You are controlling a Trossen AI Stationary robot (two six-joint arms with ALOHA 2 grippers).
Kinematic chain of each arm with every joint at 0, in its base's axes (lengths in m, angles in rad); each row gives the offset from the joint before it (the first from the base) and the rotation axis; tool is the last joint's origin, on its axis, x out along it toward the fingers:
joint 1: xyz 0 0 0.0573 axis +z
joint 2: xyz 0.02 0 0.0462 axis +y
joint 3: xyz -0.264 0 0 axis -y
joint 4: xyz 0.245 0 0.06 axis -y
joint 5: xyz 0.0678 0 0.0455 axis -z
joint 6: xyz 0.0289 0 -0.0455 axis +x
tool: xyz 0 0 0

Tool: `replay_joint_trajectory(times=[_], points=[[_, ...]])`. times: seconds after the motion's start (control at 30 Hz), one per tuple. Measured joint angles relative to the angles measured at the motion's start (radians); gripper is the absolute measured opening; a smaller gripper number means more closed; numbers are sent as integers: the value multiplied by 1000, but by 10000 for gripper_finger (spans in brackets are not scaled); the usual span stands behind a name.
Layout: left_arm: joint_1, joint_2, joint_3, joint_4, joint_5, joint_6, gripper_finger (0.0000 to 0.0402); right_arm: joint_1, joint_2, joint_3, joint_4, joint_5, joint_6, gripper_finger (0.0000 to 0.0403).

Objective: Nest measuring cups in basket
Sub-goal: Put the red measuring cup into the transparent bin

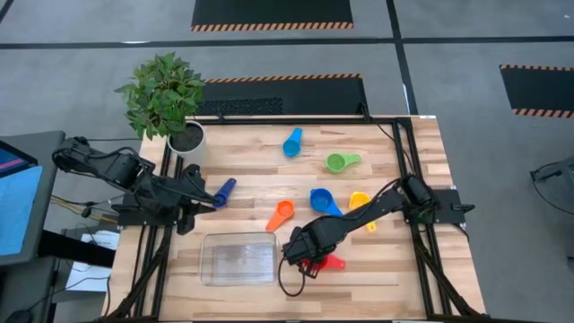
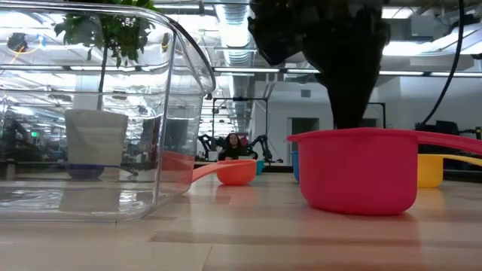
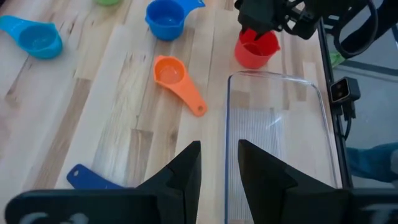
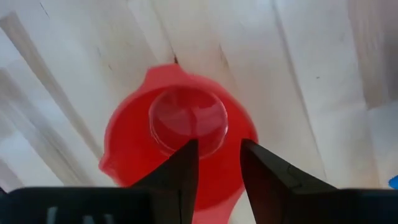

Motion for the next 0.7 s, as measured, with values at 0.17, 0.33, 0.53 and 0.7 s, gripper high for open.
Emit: replay_joint_trajectory(times=[0.17,0.33,0.53,0.7], points=[[0,0,0,0,0,0,93,0,-3,59,-40,18,1,133],[0,0,0,0,0,-1,93,-1,2,62,-57,84,-17,137],[0,0,0,0,1,-2,93,-12,9,18,-44,74,-39,152],[0,1,0,0,1,-1,93,-17,9,0,-42,68,-53,159]])
